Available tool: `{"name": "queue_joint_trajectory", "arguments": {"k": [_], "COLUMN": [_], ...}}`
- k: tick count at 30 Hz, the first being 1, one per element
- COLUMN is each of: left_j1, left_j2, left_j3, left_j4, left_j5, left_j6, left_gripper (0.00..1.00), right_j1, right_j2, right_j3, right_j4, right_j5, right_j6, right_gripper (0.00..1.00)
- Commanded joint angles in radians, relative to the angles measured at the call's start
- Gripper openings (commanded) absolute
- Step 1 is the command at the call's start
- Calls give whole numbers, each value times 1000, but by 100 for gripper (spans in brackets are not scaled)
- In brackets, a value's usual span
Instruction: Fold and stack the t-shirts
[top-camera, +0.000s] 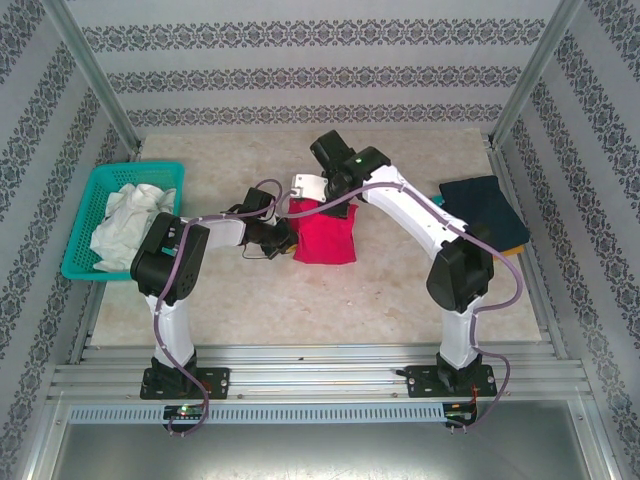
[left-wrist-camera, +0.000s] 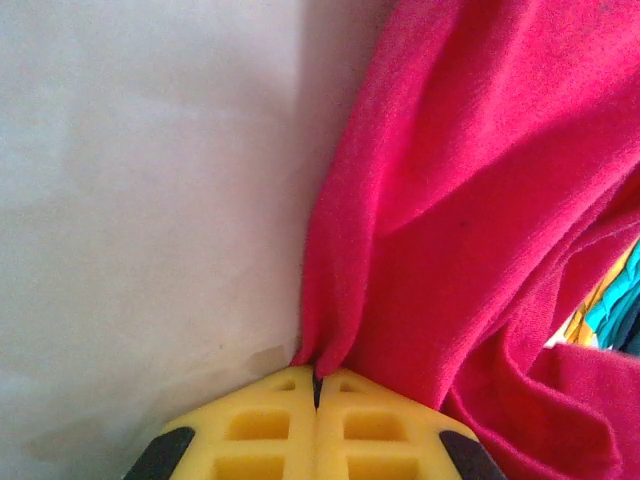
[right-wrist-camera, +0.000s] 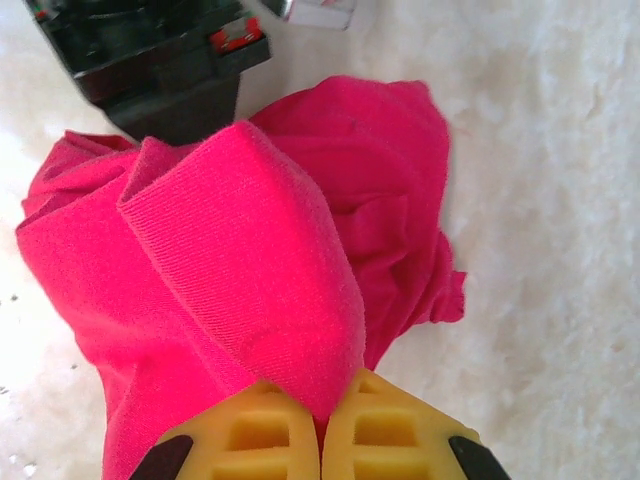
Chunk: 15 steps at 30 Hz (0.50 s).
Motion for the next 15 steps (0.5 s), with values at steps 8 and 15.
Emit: {"name": "queue_joint_trajectory", "arguments": {"k": [8,15], "left_j1": [25,35], "left_j2": [82,76], "left_j3": [-41,-40], "left_j4": [-165,-174], "left_j5": [-56,-58], "left_j6": [40,51], "left_gripper": [0,0], "right_j1": [-7,-16], "right_j2": [92,145], "right_j3": [120,130], "right_j4": [49,57], "right_j5": [21,42], "right_j6": [-12,-1], "right_gripper": [0,0]}}
